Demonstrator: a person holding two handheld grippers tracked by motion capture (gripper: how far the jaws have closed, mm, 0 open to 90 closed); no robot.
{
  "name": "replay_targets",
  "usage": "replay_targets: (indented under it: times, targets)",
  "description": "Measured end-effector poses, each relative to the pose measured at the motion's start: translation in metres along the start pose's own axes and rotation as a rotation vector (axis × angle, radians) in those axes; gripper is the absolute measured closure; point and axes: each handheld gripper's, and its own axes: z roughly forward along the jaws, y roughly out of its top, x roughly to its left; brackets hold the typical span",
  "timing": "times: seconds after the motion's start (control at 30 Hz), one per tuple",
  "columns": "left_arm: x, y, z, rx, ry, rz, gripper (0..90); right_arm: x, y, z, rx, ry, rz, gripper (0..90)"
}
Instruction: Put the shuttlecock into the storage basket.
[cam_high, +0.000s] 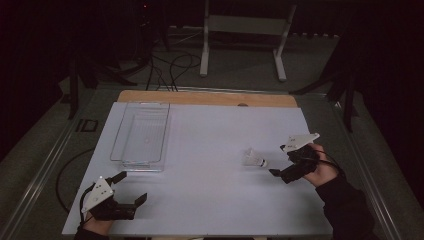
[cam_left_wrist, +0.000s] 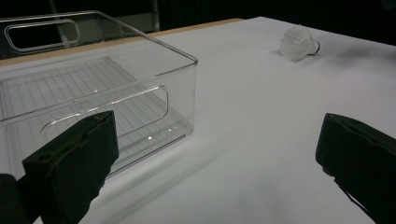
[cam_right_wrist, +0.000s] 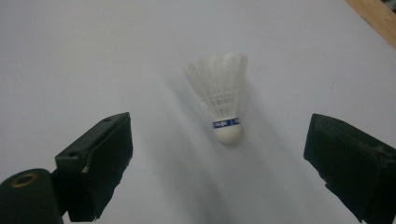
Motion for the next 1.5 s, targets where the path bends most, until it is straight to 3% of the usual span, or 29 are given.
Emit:
replay_targets:
  times: [0.1, 0.37, 0.63, 0.93, 1.03, 1.47, 1.5]
  targets:
    - [0.0, 0.0, 0.0, -0.001, -0.002, 0.001, 0.1, -0.002, 0.0, 0.002, 0.008, -0.007, -0.006, 8.1]
    - [0.0, 0.0, 0.001, 0.0, -0.001, 0.001, 0.1, -0.015, 0.002, 0.008, 0.023, 0.043, 0.006, 8.1]
    - [0.0, 0.0, 0.001, 0.0, -0.002, 0.001, 0.1, -0.023, 0.005, 0.014, 0.043, 0.059, -0.022, 8.1]
    - [0.0, 0.0, 0.001, 0.0, -0.003, 0.001, 0.1, -0.032, 0.007, 0.024, 0.109, 0.098, -0.006, 8.2]
    - [0.0, 0.0, 0.001, 0.001, -0.004, 0.0, 0.1, -0.035, 0.009, 0.029, 0.16, 0.114, 0.008, 8.1]
    - [0.0, -0.001, 0.001, 0.002, -0.006, 0.001, 0.1, -0.034, 0.012, 0.045, 0.212, 0.141, -0.056, 8.2]
    - [0.0, -0.001, 0.001, 0.002, -0.006, 0.002, 0.1, -0.033, 0.012, 0.049, 0.236, 0.149, -0.062, 8.2]
